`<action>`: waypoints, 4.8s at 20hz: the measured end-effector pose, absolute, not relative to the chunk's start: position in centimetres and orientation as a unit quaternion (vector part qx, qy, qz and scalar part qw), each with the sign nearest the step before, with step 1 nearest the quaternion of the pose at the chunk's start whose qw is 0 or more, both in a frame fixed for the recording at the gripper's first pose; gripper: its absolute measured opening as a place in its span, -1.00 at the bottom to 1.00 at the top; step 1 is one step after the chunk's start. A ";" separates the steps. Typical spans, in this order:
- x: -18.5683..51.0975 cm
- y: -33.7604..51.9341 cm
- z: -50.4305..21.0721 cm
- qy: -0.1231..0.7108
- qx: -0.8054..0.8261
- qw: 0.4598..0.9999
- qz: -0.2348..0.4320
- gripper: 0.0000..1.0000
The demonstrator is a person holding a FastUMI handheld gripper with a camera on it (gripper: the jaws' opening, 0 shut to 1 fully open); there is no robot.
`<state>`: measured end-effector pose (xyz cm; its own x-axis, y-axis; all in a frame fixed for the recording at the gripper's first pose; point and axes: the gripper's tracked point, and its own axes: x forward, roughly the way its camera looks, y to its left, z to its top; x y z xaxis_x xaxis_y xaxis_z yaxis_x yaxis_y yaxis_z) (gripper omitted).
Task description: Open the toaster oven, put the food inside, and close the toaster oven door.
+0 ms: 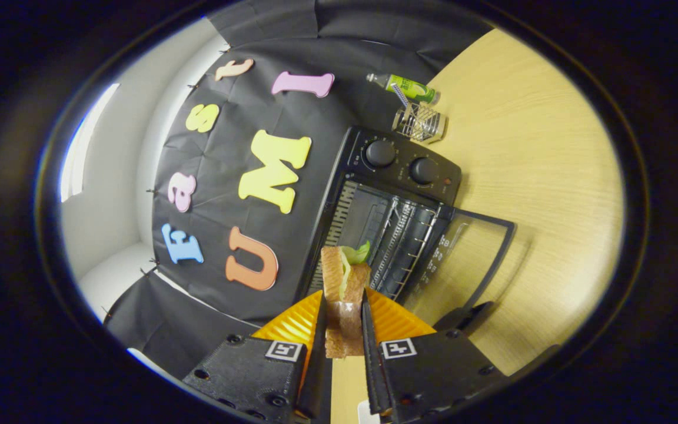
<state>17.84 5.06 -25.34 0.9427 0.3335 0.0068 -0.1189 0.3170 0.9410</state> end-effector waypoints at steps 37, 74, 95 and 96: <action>31.4 9.3 -28.9 0.244 0.021 0.964 0.104 0.88; 12.9 5.7 -35.3 0.260 -0.035 0.963 0.069 0.99; 12.2 5.0 -39.2 0.266 -0.027 0.962 0.057 0.98; 12.1 5.1 -38.9 0.256 -0.024 0.965 0.058 0.98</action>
<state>12.11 5.05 -38.85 0.8622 0.0988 -0.4969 -0.1233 0.9922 -0.0167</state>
